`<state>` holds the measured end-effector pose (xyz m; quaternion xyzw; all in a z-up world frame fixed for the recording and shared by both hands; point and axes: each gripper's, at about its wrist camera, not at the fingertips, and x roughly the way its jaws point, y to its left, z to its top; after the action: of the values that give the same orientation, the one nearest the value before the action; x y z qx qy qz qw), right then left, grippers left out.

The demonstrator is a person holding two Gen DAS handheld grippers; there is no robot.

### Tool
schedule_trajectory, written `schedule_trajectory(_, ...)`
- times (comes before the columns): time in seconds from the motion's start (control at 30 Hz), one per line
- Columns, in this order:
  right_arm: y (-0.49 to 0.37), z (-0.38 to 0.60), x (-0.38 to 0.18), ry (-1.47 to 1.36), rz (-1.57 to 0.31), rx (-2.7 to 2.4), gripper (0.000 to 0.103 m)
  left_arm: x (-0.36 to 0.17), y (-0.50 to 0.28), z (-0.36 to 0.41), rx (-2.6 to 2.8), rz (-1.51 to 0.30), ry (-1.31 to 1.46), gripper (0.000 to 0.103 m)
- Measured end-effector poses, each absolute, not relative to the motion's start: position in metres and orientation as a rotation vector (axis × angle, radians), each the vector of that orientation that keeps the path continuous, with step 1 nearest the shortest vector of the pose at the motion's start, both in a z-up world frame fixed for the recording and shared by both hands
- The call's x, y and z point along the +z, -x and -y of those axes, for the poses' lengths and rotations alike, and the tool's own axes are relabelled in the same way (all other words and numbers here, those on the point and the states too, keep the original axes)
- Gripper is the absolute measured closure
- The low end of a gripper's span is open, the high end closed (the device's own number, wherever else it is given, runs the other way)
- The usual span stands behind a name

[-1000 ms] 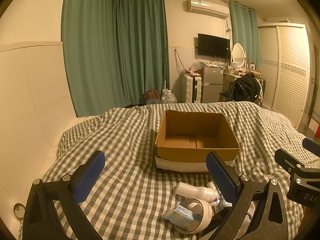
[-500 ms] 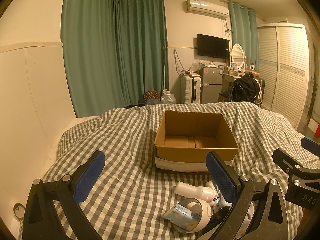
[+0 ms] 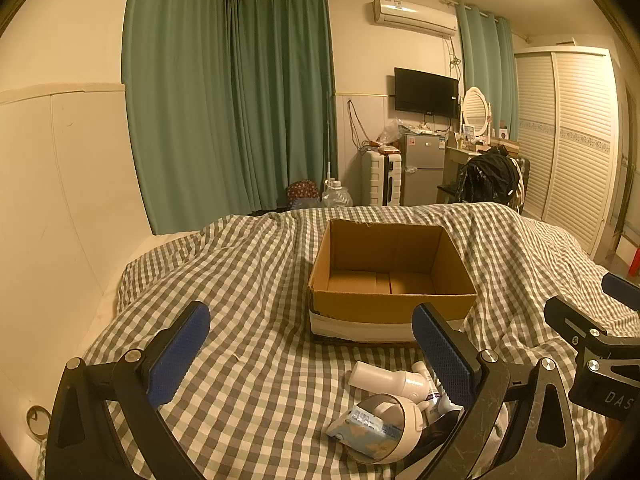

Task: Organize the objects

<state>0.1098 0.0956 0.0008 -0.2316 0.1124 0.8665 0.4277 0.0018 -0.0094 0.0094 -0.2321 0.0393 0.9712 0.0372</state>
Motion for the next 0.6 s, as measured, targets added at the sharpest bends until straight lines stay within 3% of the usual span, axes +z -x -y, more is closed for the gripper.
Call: schedule_trajectory(0.6,-0.1082,-0.0891,0.0009,0.573,-0.283,2.16,0.0,0.0068,-0.0072,0.0105,2.948,-0.124,0.693,0.0)
